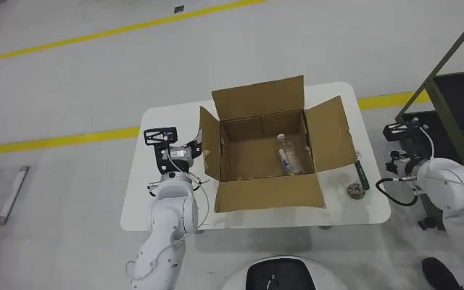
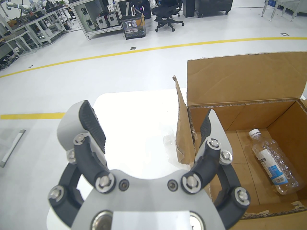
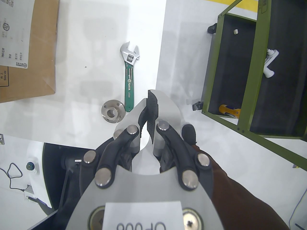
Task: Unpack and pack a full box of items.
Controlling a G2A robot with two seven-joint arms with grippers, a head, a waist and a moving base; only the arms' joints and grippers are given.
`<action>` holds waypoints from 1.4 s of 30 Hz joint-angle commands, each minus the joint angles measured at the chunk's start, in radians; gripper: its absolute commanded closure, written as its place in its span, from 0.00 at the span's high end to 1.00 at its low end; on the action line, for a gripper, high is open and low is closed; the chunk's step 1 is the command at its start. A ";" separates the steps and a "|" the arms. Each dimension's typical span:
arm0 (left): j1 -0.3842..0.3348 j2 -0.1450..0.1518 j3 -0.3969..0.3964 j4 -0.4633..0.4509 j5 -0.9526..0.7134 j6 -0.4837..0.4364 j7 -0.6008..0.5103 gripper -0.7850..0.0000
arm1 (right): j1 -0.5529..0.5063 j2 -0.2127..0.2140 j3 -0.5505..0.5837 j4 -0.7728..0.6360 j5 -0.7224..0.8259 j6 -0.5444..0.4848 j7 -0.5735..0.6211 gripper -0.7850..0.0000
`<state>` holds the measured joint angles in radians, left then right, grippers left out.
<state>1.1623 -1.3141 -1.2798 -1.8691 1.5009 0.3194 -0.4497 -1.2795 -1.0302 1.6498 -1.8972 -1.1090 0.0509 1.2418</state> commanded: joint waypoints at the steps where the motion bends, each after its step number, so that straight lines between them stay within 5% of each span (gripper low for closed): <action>1: 0.000 0.000 0.000 0.000 0.000 0.000 0.000 1.00 | -0.006 -0.001 -0.015 0.034 -0.028 0.019 -0.015 0.00; 6: 0.000 0.000 0.000 0.000 0.000 0.000 0.000 1.00 | 0.120 -0.010 -0.115 0.140 -0.080 0.090 0.060 0.00; 8: 0.000 0.000 0.000 0.000 0.000 0.000 0.000 1.00 | 0.177 -0.016 -0.163 0.196 -0.086 0.095 0.104 0.06; 11: 0.000 0.000 0.000 0.000 0.000 0.000 0.000 1.00 | 0.242 -0.024 -0.216 0.256 -0.096 0.108 0.126 0.32; 15: 0.000 0.000 0.000 0.000 0.000 0.000 0.000 1.00 | 0.297 -0.031 -0.258 0.333 -0.094 0.098 0.159 0.39; 42: 0.000 0.000 0.000 0.000 0.000 0.000 0.000 1.00 | 0.450 -0.077 -0.421 0.637 -0.047 0.051 0.104 0.38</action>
<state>1.1623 -1.3141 -1.2798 -1.8691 1.5009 0.3194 -0.4497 -0.8326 -1.1061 1.2297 -1.2651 -1.1606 0.1019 1.3468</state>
